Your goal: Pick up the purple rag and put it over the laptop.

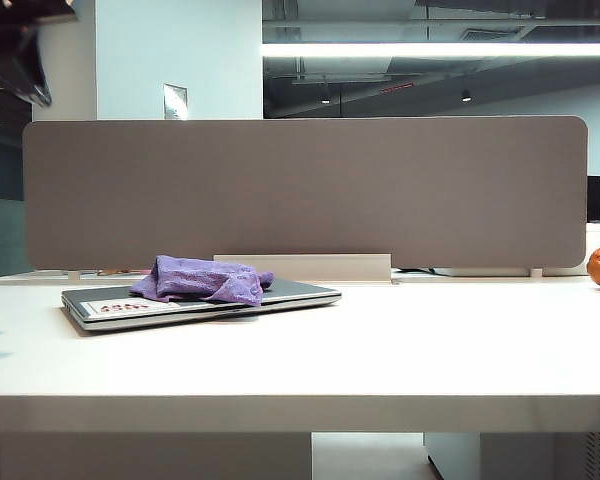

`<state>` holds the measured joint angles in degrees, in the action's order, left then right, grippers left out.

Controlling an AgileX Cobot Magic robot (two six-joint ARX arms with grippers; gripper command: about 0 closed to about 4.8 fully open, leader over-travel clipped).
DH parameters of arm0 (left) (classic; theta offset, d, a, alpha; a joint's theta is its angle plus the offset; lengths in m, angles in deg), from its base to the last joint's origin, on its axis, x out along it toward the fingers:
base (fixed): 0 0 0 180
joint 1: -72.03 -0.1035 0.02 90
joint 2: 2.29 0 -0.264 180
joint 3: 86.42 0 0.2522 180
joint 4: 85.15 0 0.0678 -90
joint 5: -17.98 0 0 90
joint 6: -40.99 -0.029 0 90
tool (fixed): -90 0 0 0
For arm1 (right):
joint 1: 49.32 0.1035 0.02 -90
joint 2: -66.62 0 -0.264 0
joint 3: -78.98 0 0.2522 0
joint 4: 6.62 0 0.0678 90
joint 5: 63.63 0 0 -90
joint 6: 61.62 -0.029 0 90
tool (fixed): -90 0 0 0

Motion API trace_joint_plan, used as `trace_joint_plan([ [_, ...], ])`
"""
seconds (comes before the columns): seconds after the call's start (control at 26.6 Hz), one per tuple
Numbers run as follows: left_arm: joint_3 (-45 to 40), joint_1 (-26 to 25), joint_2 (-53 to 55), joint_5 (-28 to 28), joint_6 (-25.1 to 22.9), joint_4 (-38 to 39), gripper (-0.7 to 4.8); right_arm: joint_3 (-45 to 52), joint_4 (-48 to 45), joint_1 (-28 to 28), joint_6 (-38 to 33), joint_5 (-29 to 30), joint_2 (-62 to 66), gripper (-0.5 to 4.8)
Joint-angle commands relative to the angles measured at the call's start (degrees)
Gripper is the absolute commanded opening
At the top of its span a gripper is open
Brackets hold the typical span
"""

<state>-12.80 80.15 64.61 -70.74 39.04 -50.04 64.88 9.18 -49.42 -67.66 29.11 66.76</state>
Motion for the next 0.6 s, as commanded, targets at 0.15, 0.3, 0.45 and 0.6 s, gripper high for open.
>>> trace_joint_plan([
  [0.15,-7.67,0.02,-11.02,-0.17,0.7,-0.92,-0.06,0.17,-0.55,0.0,0.24,-0.09,-0.09,0.22],
  [0.3,-12.31,0.04,-18.47,-0.13,1.36,-0.92,-0.06,0.2,-0.57,0.0,0.24,-0.11,-0.09,0.22],
  [0.45,-19.02,0.04,-28.52,-0.17,2.1,-0.42,-0.06,0.2,-0.57,0.0,0.24,-0.11,-0.09,0.22],
  [0.6,-23.56,0.04,-36.09,-0.02,4.15,0.83,-0.06,0.17,-0.55,0.0,0.24,-0.11,-0.09,0.22],
])
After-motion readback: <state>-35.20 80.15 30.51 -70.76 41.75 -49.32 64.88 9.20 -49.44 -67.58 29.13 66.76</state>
